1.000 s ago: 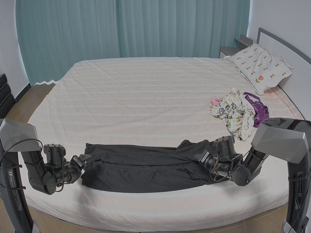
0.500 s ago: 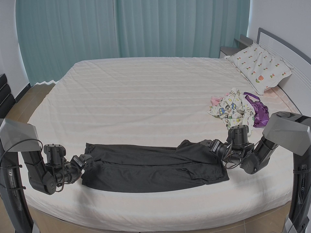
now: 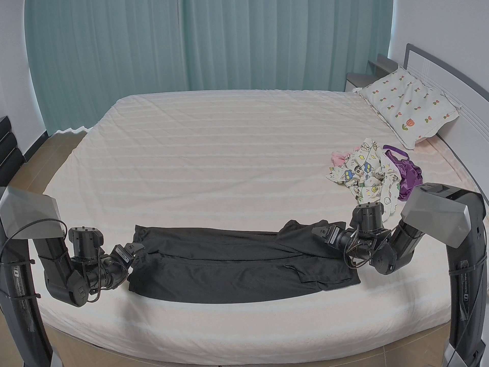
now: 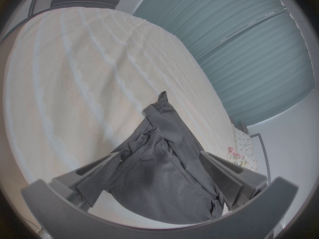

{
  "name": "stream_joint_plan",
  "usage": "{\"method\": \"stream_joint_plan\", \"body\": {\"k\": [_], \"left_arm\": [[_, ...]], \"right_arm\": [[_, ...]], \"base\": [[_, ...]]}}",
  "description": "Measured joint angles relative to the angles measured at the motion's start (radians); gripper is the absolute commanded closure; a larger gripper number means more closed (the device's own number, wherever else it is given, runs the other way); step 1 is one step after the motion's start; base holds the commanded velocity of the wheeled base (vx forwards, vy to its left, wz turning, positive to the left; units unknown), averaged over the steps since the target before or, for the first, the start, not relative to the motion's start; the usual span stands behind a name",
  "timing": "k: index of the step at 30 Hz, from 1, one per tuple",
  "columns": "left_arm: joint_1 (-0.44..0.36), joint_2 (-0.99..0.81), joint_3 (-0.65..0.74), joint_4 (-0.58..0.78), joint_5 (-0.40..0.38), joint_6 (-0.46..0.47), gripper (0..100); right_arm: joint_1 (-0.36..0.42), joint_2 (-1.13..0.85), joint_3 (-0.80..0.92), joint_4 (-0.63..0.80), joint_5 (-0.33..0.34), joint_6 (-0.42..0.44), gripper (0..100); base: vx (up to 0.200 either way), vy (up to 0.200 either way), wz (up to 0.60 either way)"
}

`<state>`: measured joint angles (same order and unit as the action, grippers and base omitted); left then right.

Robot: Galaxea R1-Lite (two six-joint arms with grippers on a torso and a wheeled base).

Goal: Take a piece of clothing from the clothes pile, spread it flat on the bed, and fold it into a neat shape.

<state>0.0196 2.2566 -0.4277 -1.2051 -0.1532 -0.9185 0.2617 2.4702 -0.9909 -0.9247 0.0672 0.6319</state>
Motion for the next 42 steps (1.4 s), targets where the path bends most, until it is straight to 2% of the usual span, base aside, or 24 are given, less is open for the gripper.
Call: {"method": "stream_joint_plan", "body": {"k": [10, 19, 26, 27, 36, 42], "left_arm": [[0.0, 0.0, 0.0, 0.0, 0.0, 0.0, 0], [0.0, 0.0, 0.0, 0.0, 0.0, 0.0, 0], [0.0, 0.0, 0.0, 0.0, 0.0, 0.0, 0], [0.0, 0.0, 0.0, 0.0, 0.0, 0.0, 0], [0.005, -0.007, -0.032, 0.007, 0.009, -0.006, 0], [0.008, -0.031, -0.135, 0.122, 0.031, -0.004, 0]], "right_arm": [[-0.016, 0.016, 0.047, -0.003, 0.003, -0.045, 100], [-0.059, -0.024, 0.152, -0.064, 0.067, -0.076, 100], [-0.077, -0.034, 0.186, -0.076, 0.078, -0.094, 100], [-0.078, -0.034, 0.189, -0.076, 0.079, -0.099, 0], [-0.088, -0.07, 0.214, -0.086, 0.109, -0.109, 0], [-0.096, -0.092, 0.214, -0.103, 0.112, -0.102, 0]], "base": [[0.0, 0.0, 0.0], [0.0, 0.0, 0.0], [0.0, 0.0, 0.0], [0.0, 0.0, 0.0], [0.0, 0.0, 0.0], [0.0, 0.0, 0.0]]}}
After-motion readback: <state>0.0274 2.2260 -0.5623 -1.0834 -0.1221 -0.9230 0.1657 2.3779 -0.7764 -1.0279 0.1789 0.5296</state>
